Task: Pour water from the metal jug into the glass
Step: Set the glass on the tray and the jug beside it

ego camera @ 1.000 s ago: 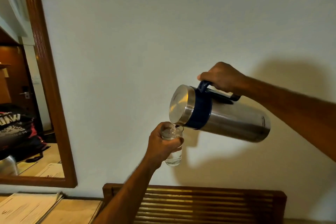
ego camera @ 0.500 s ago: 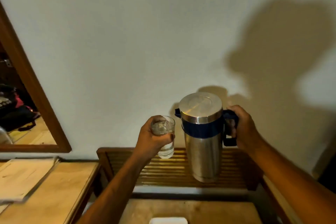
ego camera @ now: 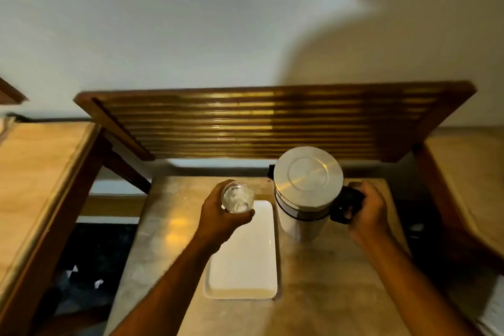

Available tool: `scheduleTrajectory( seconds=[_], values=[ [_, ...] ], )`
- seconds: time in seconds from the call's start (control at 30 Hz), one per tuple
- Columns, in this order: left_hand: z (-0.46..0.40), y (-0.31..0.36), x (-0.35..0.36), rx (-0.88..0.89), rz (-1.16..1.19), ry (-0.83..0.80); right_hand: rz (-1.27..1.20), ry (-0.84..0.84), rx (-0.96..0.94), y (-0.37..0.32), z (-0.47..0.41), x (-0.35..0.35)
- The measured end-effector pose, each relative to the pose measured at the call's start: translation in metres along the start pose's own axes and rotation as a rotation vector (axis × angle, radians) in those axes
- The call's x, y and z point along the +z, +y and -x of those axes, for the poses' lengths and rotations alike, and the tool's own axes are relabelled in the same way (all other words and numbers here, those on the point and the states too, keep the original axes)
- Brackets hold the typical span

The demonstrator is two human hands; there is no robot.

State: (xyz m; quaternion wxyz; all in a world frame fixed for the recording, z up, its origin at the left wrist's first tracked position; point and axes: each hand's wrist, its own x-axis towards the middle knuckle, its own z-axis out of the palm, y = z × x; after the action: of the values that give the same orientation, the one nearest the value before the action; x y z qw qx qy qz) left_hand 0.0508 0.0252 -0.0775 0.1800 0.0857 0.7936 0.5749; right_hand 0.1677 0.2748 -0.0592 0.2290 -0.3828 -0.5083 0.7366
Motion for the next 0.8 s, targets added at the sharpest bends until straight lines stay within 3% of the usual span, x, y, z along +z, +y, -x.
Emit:
scheduleTrajectory(
  seconds=[0.3, 0.53, 0.8],
  values=[
    [-0.004, -0.132, 0.04, -0.189, -0.071, 0.078, -0.084, -0.052, 0.126, 0.092, -0.029, -0.033],
    [0.007, -0.164, 0.05, -0.242, -0.096, 0.082, -0.1, -0.055, 0.213, 0.107, -0.035, -0.041],
    [0.016, -0.18, 0.058, -0.242, -0.112, 0.065, -0.003, -0.087, 0.155, 0.117, -0.04, -0.047]
  ],
)
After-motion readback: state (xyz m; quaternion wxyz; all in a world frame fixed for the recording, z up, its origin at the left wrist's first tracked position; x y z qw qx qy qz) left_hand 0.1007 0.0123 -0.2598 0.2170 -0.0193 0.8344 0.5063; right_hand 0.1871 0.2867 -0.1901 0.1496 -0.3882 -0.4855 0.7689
